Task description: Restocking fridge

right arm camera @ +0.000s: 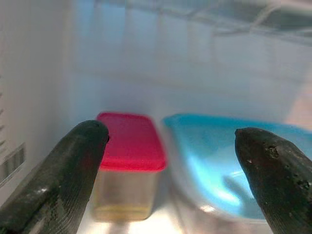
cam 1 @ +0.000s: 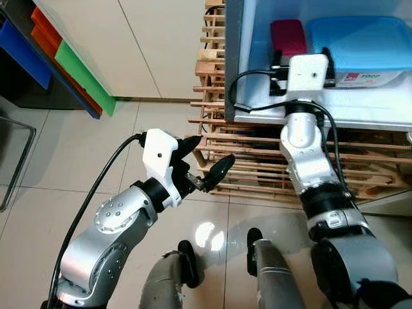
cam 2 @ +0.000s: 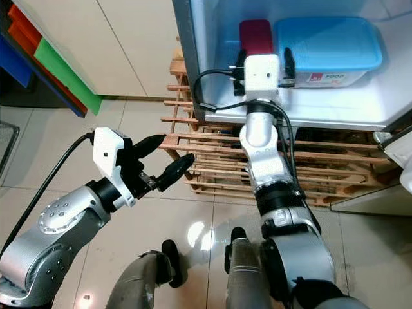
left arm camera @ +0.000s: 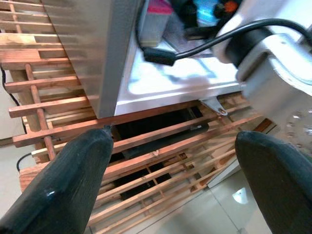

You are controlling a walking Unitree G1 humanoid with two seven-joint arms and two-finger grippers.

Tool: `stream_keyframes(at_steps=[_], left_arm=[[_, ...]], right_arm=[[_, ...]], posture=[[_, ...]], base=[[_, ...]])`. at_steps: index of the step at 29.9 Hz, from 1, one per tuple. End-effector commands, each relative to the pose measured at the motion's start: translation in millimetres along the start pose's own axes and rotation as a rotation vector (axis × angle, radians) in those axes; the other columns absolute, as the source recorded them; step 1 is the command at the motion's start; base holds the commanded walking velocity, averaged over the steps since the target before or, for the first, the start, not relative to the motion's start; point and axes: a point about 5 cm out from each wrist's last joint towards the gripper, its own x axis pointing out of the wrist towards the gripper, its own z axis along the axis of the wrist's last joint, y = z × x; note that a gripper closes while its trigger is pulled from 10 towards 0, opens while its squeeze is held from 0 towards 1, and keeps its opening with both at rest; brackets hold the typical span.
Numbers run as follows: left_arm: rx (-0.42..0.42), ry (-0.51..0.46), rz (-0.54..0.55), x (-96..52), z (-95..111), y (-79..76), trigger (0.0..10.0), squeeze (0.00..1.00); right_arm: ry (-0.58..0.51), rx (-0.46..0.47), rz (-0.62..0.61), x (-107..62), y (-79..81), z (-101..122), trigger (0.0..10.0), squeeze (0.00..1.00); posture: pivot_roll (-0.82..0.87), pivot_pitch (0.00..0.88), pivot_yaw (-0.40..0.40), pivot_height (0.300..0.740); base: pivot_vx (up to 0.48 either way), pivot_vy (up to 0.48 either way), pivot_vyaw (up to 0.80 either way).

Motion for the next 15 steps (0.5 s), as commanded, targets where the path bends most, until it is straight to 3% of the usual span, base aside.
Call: stream_keyframes(at_steps=[1,2,3,6,15], left_arm=[[0.000,0.014,0.013,-3.0,-4,1.7,10.0,0.00],[-0.005,0.013,0.008,-1.9,-5,0.8,10.0,0.00],[-0.005,0.013,0.008,-1.9,-5,0.8,10.0,0.00],[-0.009,0.010,-0.002,1.1,-7,-1.2,10.0,0.00],[-0.005,0.005,0.013,0.8,-6,1.1,10.0,0.00]], right_arm=[[0.004,-0.003,-0.027,-4.3,-5.0,0,10.0,0.00],[0.040,-0.053,-0.098,-10.6,-21.4,-7,10.0,0.00],[0.040,-0.053,-0.098,-10.6,-21.4,-7,10.0,0.00],[0.127,-0.107,-0.180,-14.5,-40.9,-26,10.0,0.00],[0.234,-0.127,-0.194,-11.7,-43.1,-39,10.0,0.00]], posture=[[-0.02,0.358,0.096,0.740],[-0.05,0.358,0.093,0.740],[-0.05,0.358,0.093,0.740],[-0.06,0.357,0.091,0.740],[-0.05,0.365,0.082,0.740]], base=[[0.000,0.000,0.00],[0.000,0.000,0.00],[0.000,0.000,0.00],[0.000,0.000,0.00],[0.000,0.000,0.00]])
